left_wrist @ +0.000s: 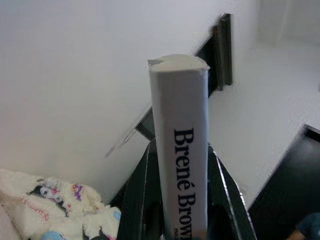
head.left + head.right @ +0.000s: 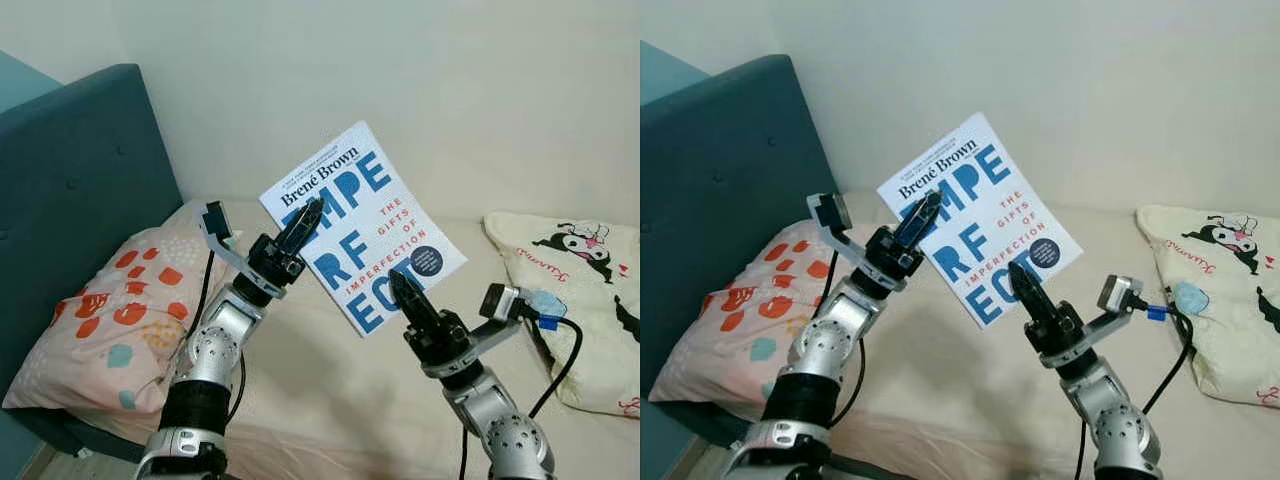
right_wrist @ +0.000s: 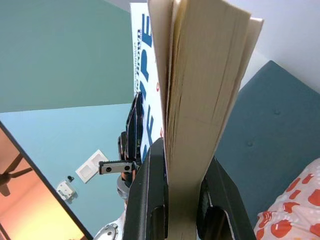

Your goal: Clean up the room

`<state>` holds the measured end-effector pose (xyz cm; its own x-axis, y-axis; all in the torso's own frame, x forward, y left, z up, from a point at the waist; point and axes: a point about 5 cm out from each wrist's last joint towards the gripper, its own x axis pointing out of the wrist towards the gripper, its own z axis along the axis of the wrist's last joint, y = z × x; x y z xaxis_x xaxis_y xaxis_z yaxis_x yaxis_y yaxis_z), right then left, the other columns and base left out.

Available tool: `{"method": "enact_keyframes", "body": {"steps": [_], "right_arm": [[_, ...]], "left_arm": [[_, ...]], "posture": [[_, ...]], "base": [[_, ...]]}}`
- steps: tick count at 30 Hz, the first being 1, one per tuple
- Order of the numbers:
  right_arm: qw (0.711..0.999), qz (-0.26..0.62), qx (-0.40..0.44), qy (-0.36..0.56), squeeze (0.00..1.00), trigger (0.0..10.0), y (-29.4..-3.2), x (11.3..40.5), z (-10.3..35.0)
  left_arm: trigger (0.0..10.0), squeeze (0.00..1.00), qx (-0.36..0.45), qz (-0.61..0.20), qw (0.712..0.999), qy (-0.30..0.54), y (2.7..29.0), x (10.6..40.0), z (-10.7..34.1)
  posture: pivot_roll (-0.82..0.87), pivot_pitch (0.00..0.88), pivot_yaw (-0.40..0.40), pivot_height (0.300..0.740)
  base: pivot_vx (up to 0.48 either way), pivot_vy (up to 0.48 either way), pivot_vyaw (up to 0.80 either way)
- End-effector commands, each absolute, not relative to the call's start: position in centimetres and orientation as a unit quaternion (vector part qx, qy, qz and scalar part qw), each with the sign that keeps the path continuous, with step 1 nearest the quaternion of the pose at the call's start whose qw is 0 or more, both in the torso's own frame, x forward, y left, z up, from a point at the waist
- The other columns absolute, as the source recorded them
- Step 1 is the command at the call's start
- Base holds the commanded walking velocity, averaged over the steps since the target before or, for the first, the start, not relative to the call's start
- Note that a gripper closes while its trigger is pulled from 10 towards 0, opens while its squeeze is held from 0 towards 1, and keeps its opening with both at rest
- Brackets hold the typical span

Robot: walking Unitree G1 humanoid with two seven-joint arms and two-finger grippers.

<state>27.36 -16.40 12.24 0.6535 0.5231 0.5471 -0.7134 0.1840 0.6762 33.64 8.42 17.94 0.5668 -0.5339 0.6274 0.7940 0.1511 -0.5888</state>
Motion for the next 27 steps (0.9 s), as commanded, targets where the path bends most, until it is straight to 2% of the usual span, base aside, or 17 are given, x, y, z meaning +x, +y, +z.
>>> {"method": "enact_keyframes", "body": {"steps": [1, 2, 3, 5, 8, 11, 12, 14, 16, 17, 18, 19, 21, 24, 25, 26, 27], "right_arm": [[0.773, 0.383, 0.494, -0.109, 0.00, 0.0, -17.2, 27.5, 12.1], [0.775, 0.380, 0.494, -0.107, 0.00, 0.0, -17.2, 27.5, 12.0], [0.781, 0.372, 0.492, -0.100, 0.00, 0.0, -17.2, 27.7, 11.8], [0.785, 0.367, 0.491, -0.095, 0.00, 0.0, -17.2, 27.9, 11.6], [0.815, 0.319, 0.480, -0.063, 0.00, 0.0, -17.6, 28.9, 10.4], [0.831, 0.291, 0.472, -0.045, 0.00, 0.0, -17.9, 29.4, 9.7], [0.855, 0.247, 0.455, -0.009, 0.00, 0.0, -18.3, 30.1, 8.6], [0.855, 0.247, 0.455, -0.009, 0.00, 0.0, -18.3, 30.1, 8.6], [0.886, 0.207, 0.414, 0.036, 0.00, 0.0, -18.6, 30.5, 7.2], [0.899, 0.192, 0.388, 0.067, 0.00, 2.3, -18.5, 30.5, 6.2], [0.910, 0.181, 0.363, 0.092, 0.00, 10.0, -18.5, 30.5, 5.5], [0.918, 0.171, 0.338, 0.116, 0.00, 10.0, -18.5, 30.4, 4.8], [0.918, 0.171, 0.338, 0.116, 0.00, 10.0, -18.5, 30.4, 4.8], [0.925, 0.168, 0.308, 0.145, 0.00, 10.0, -18.2, 30.2, 3.9], [0.927, 0.179, 0.289, 0.160, 0.00, 10.0, -17.7, 30.0, 3.5], [0.927, 0.179, 0.289, 0.160, 0.00, 10.0, -17.7, 30.0, 3.5], [0.927, 0.188, 0.275, 0.171, 0.00, 10.0, -17.2, 29.8, 3.0]], "left_arm": [[8.9, 1.00, -0.481, -0.394, 0.770, -0.145, 10.3, 34.3, 17.5], [8.9, 1.00, -0.480, -0.386, 0.776, -0.134, 10.3, 34.5, 17.2], [10.0, 1.00, -0.477, -0.372, 0.787, -0.123, 10.4, 34.6, 16.5], [10.0, 1.00, -0.474, -0.363, 0.794, -0.117, 10.5, 34.7, 16.1], [10.0, 1.00, -0.466, -0.286, 0.835, -0.059, 11.8, 34.8, 12.5], [10.0, 1.00, -0.453, -0.249, 0.856, -0.021, 12.6, 34.4, 10.3], [10.0, 1.00, -0.426, -0.185, 0.884, 0.051, 14.2, 32.9, 6.3], [10.0, 1.00, -0.426, -0.185, 0.884, 0.051, 14.2, 32.9, 6.3], [10.0, 1.00, -0.392, -0.112, 0.904, 0.131, 16.1, 30.7, 2.4], [10.0, 1.00, -0.355, -0.059, 0.913, 0.193, 17.5, 28.6, -0.1], [10.0, 1.00, -0.327, -0.015, 0.914, 0.239, 18.7, 26.8, -2.0], [10.0, 1.00, -0.311, 0.016, 0.911, 0.270, 19.5, 25.3, -3.2], [10.0, 1.00, -0.311, 0.016, 0.911, 0.270, 19.5, 25.3, -3.2], [10.0, 1.00, -0.296, 0.049, 0.903, 0.307, 20.4, 23.4, -4.7], [10.0, 0.69, -0.278, 0.061, 0.898, 0.335, 20.7, 22.0, -5.6], [10.0, 0.69, -0.278, 0.061, 0.898, 0.335, 20.7, 22.0, -5.6], [10.0, 0.00, -0.270, 0.071, 0.892, 0.356, 20.9, 20.7, -6.4]], "posture": [[0.01, 0.009, 0.006, 0.721], [0.01, 0.009, 0.006, 0.721], [0.01, 0.008, 0.005, 0.721], [0.01, 0.008, 0.005, 0.721], [0.02, 0.009, 0.003, 0.721], [0.02, 0.008, 0.003, 0.721], [0.02, 0.007, 0.003, 0.721], [0.02, 0.007, 0.003, 0.721], [0.02, 0.005, 0.005, 0.721], [0.03, 0.002, 0.001, 0.721], [0.03, 0.002, 0.000, 0.721], [0.03, 0.003, -0.001, 0.721], [0.03, 0.003, -0.001, 0.721], [0.04, 0.001, -0.005, 0.721], [0.04, 0.000, -0.010, 0.721], [0.04, 0.000, -0.010, 0.721], [0.05, 0.000, -0.011, 0.721]], "base": [[0.000, 0.000, 0.00], [0.000, 0.000, 0.00], [0.000, 0.000, 0.00], [0.000, 0.000, 0.00], [0.000, 0.000, 0.00], [0.000, 0.000, 0.00], [0.000, 0.000, 0.00], [0.000, 0.000, 0.00], [0.000, 0.000, 0.00], [0.000, 0.000, 0.00], [0.000, 0.000, 0.00], [0.000, 0.000, 0.00], [0.000, 0.000, 0.00], [0.000, 0.000, 0.53], [0.000, 0.000, 0.80], [0.000, 0.000, 0.80], [0.000, 0.000, 0.80]]}}
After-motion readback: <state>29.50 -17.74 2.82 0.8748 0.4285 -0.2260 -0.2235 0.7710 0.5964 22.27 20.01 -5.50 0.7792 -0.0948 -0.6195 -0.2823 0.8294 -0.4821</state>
